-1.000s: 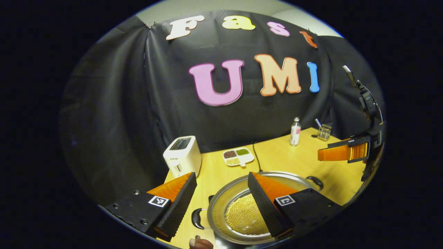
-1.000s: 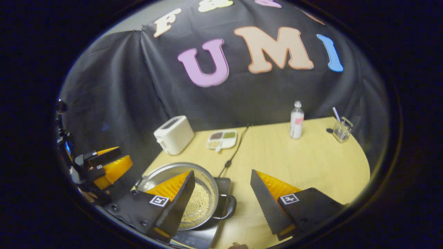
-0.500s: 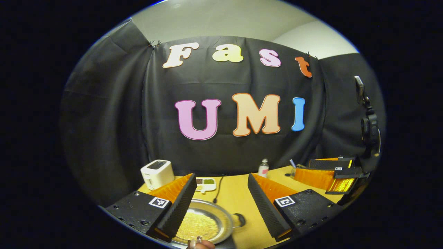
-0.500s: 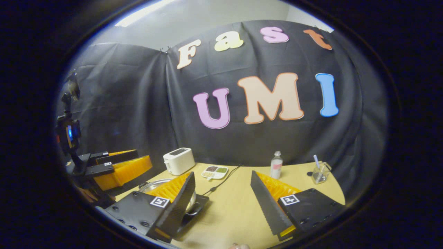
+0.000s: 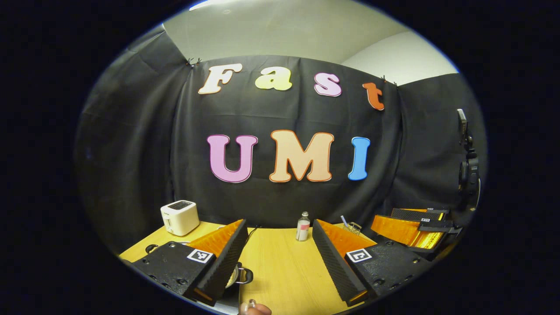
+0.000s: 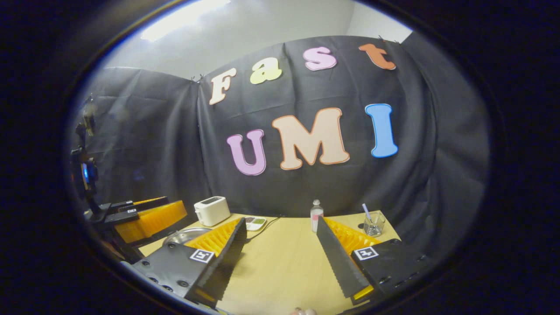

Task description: First push the handle of the pot to place it horizontally, then grasp the pot with both hands and set it on the induction cooktop.

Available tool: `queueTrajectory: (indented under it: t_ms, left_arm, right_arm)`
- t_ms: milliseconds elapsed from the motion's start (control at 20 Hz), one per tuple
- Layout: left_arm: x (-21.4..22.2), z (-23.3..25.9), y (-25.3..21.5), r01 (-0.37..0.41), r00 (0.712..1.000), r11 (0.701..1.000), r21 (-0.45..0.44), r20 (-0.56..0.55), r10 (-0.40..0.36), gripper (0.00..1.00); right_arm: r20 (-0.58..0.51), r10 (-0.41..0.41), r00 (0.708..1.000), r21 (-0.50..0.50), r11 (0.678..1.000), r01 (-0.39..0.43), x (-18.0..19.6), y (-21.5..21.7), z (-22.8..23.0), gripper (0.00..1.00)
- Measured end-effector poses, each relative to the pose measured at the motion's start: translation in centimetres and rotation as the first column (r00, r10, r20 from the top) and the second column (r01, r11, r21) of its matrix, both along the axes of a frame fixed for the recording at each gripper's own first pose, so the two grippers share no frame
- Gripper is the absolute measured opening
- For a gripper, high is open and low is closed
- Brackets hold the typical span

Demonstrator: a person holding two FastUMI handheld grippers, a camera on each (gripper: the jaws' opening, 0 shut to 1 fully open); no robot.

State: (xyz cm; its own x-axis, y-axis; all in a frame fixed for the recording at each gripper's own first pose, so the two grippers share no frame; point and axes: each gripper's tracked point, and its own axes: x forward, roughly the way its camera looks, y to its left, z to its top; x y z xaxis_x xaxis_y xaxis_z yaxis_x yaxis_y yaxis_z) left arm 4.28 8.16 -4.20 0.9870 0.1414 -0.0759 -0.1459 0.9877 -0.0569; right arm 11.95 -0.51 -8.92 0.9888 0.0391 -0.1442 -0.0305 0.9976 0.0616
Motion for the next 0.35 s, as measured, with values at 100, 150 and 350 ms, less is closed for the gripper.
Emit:
queueTrajectory:
  t_ms: [100,150,350]
  left_arm:
    - [0.02,0.07,-0.33,0.006,1.0,1.0,0.01,-0.007,-0.006,0.94]
    - [0.04,0.11,-0.47,0.01,1.0,1.0,0.01,-0.013,-0.01,0.95]
    - [0.41,-0.14,-0.68,0.028,0.999,1.0,0.006,-0.026,-0.028,0.95]
  right_arm:
    - [-0.003,-0.012,1.0,0.011,1.0,0.012,-0.37,-0.65,0.14,0.93]
    - [0.001,-0.018,1.0,0.007,1.0,0.018,-0.57,-0.9,0.28,0.93]
    - [0.013,-0.04,0.999,0.002,0.999,0.04,-0.96,-1.28,0.66,0.93]
